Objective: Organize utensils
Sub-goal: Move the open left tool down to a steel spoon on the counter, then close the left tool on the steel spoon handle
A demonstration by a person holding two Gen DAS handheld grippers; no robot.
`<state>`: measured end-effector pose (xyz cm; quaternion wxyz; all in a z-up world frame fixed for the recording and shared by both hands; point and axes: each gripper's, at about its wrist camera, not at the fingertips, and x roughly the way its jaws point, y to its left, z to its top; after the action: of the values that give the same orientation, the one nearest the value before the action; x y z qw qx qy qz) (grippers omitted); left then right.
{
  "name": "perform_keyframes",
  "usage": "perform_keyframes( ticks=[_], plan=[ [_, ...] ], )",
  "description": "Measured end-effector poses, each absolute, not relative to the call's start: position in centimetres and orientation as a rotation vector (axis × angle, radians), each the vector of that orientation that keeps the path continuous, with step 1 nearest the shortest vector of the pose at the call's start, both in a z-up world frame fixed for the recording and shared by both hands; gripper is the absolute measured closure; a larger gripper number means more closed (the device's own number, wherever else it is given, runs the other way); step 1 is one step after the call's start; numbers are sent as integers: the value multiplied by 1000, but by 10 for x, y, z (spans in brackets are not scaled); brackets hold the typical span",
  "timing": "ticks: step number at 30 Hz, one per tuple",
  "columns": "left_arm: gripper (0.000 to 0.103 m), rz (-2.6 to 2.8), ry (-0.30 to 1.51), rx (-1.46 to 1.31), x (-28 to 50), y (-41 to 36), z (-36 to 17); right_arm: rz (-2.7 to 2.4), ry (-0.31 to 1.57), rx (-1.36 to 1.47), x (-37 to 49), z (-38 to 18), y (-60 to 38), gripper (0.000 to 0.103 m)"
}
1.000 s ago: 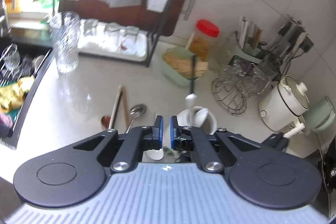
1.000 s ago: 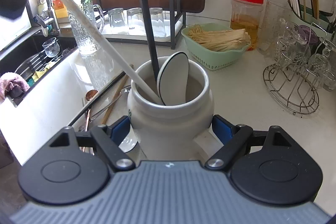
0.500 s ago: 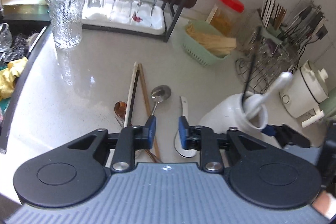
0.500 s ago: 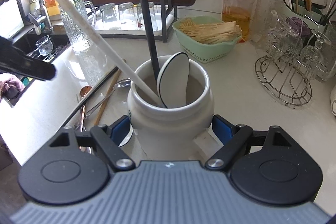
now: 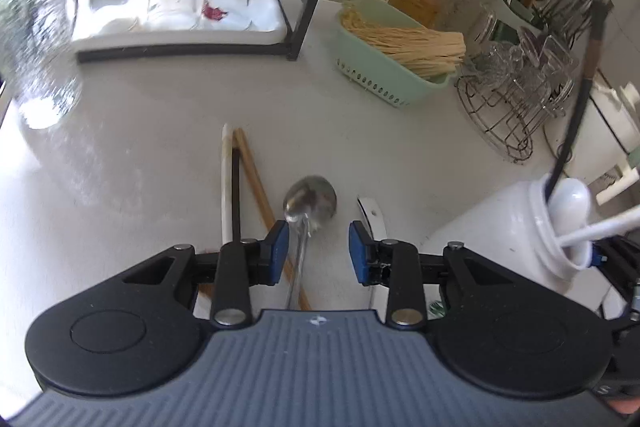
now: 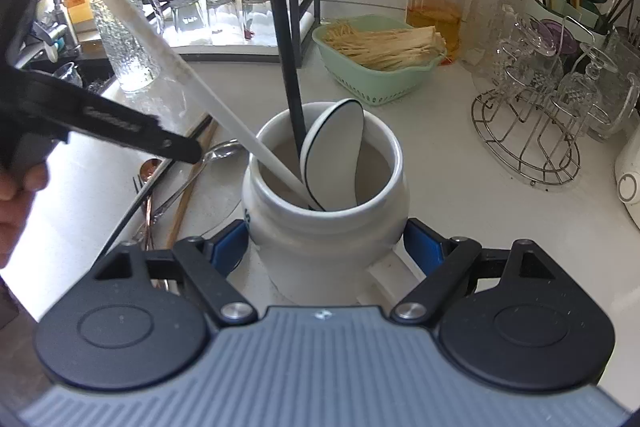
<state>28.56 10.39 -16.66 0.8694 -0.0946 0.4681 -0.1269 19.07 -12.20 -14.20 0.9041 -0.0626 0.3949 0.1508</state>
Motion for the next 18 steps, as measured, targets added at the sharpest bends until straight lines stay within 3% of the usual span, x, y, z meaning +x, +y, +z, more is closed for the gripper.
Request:
perform_keyframes(
  ticks=[9,13,18],
  plan=[
    [65,-334,1006,-140,319,102,-182,283,852,-126,192,-145,-121,18],
    [56,-364,1020,-95,328,97,-185,279,854,-117,193,-145,-121,18],
    [54,-404,1047,-72,338,93,-191,278,861,-91,196,-146,-123,17]
  ],
)
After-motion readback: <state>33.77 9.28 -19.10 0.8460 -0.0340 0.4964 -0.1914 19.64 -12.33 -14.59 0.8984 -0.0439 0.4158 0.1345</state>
